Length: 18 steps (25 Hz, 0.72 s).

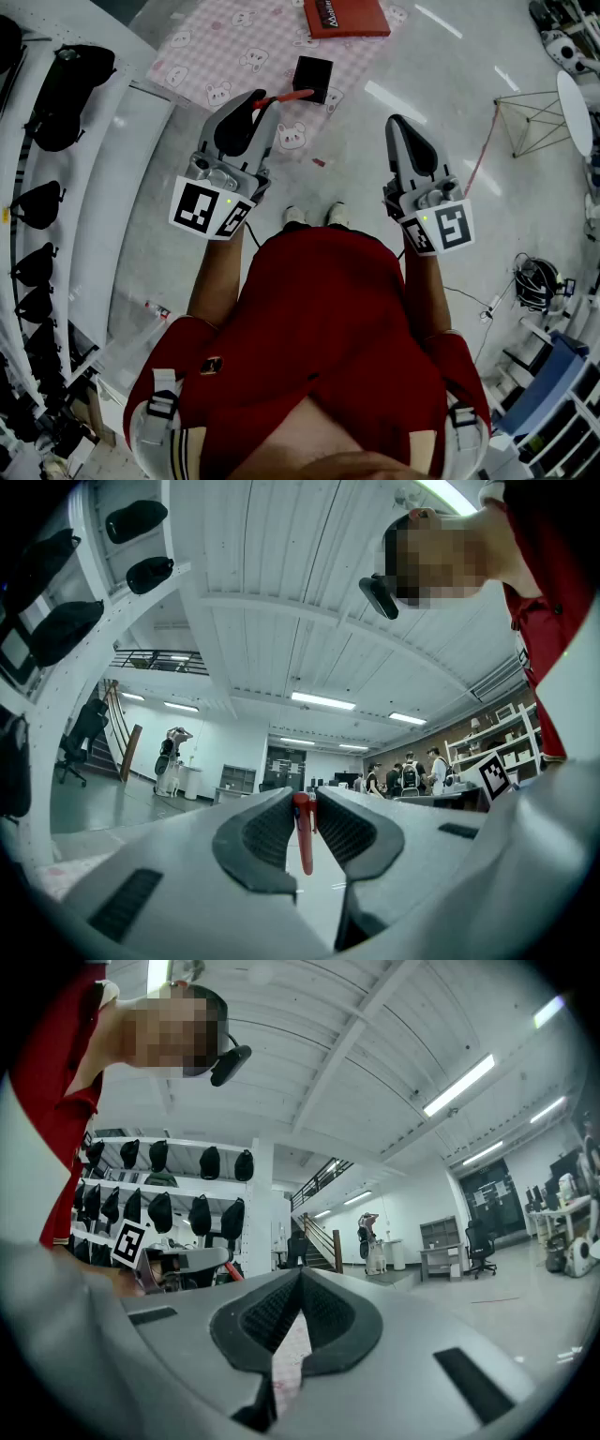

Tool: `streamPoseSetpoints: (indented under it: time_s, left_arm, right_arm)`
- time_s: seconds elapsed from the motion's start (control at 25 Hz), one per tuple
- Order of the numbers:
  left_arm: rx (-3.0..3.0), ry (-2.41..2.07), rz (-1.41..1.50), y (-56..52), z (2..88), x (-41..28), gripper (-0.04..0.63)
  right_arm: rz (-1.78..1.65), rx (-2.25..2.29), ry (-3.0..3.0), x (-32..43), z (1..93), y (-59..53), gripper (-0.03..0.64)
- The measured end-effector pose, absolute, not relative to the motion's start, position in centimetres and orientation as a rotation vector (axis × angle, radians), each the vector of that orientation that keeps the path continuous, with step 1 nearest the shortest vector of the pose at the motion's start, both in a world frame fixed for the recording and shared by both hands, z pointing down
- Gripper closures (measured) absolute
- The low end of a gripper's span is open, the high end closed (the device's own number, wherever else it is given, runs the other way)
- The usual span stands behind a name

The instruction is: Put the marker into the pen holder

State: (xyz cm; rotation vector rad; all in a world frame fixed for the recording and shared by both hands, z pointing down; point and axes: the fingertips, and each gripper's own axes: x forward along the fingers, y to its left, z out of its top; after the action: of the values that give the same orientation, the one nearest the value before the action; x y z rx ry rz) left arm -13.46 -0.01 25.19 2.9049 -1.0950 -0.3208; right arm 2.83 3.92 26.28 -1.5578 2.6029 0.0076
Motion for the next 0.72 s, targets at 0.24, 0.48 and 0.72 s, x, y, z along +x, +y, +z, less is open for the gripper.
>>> streamPoseSetpoints:
  time_s: [0.24,0.48,0.72]
  left_arm:
    - [2.908,-1.095,-0.326,0.1,25.2,-14.2,0.518]
    - [2.913,-1.082,-0.324,0.1,25.5,-15.4,0.518]
    - [2.922,-1.045,-0.33,-0.1,25.8,-17.0,0.517]
  right_arm:
    - [-0.008,-1.556,2.595,2.3,26.4,3.9,0.618]
    - [-0.019,-1.565,2.598,1.0,26.8,3.9,0.618]
    - [-0.016,-1.599,2.597,-0.8,27.0,4.1,0.618]
